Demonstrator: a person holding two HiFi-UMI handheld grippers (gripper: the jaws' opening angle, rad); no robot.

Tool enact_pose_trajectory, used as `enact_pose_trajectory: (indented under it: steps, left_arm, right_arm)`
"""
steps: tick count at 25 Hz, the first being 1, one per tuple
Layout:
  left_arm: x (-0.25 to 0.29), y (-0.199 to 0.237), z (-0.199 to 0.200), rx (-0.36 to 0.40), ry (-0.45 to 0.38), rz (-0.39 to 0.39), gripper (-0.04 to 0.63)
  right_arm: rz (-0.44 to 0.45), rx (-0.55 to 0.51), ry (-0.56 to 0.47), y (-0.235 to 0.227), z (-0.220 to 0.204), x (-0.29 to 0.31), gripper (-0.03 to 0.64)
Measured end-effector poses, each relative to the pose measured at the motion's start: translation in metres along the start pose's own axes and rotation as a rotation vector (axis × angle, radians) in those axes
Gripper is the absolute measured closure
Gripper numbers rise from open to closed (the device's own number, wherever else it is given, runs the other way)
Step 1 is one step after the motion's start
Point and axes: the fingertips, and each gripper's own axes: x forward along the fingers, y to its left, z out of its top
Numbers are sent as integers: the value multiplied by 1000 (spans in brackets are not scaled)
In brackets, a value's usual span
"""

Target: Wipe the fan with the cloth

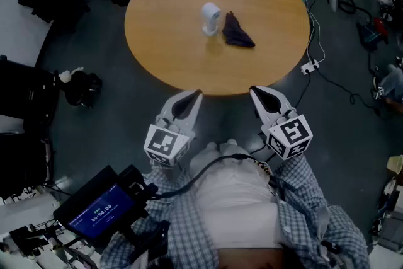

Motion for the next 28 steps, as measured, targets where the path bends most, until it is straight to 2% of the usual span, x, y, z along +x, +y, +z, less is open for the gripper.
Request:
enact_pose_trajectory:
  steps: [13, 22, 28]
  left_arm:
    - [-1, 2, -2, 13, -18, 0, 595]
    - [-7, 12, -1, 28, -39, 30, 595]
    - [-11, 22, 12, 9, -45, 62, 595]
  right_arm:
    - [1, 4, -1, 1, -1, 3, 614]
    - [21, -32, 3, 10, -2, 6, 614]
    - [13, -44, -8, 11, 0, 2, 614]
